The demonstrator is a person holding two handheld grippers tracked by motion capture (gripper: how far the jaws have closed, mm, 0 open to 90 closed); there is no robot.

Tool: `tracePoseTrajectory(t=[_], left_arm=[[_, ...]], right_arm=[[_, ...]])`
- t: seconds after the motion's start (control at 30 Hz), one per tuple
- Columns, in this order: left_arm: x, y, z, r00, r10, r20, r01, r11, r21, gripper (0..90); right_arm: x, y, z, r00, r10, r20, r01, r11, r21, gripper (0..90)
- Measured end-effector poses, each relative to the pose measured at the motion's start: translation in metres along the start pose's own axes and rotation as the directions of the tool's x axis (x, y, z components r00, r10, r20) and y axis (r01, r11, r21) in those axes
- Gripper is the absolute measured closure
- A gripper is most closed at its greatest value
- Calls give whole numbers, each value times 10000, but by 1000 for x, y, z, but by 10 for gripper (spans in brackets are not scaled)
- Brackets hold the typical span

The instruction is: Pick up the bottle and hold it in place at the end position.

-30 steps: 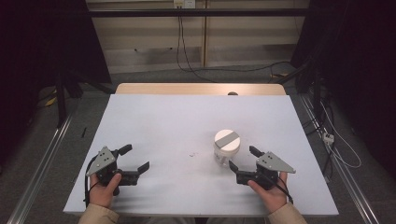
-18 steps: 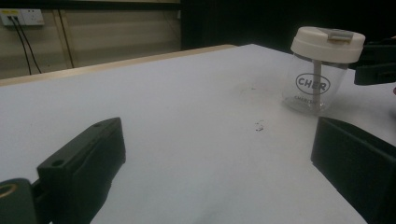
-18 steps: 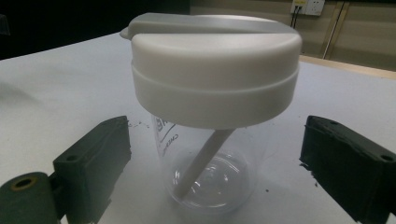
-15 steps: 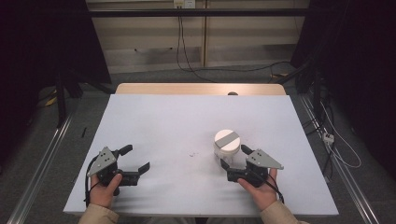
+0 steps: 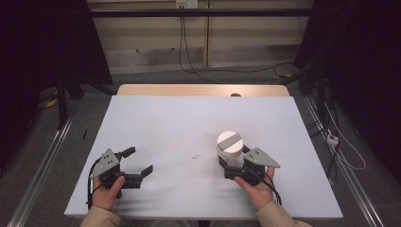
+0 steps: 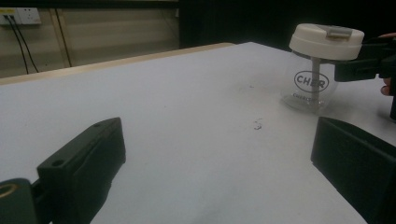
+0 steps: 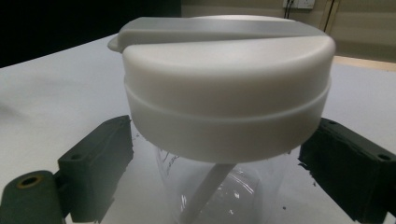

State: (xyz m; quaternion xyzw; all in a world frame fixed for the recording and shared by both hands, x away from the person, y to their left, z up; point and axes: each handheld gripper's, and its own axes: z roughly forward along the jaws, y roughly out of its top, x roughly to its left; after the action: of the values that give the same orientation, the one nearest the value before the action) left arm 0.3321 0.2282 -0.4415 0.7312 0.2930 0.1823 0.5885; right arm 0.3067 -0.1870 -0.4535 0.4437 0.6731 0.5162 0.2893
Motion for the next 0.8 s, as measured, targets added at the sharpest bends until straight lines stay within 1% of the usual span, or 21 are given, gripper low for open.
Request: tracePoseTrajectory(t=[0.17, 0.3, 0.4, 0.63, 0.7, 0.73, 0.8], left_arm=[[0, -1, 1, 10000, -48, 26, 48, 10000, 49, 28], [0, -1, 2, 10000, -87, 26, 87, 9999, 54, 29], [0, -1, 1, 10000, -69, 32, 69, 10000, 71, 29], [1, -2, 2, 10000, -62, 41, 61, 9999, 107, 31], [1, -2, 2, 9999, -108, 80, 108, 9999, 97, 31], [1, -2, 2, 10000, -51, 86, 50, 9999, 128, 31], [1, -3, 3, 9999, -101, 80, 100, 9999, 102, 31]], right_arm=[[2, 0, 5, 9999, -1, 110, 0, 10000, 3, 95], [2, 1, 8, 9997, 91, 245, -91, 10000, 12, 98], [1, 1, 12, 9992, 141, 386, -144, 9999, 80, 101], [1, 1, 18, 9983, 226, 542, -239, 9995, 221, 116], [1, 1, 19, 9985, 246, 494, -256, 9995, 206, 121], [1, 1, 19, 9987, 229, 462, -238, 9996, 180, 125], [1, 1, 20, 9985, 242, 488, -251, 9995, 175, 128]])
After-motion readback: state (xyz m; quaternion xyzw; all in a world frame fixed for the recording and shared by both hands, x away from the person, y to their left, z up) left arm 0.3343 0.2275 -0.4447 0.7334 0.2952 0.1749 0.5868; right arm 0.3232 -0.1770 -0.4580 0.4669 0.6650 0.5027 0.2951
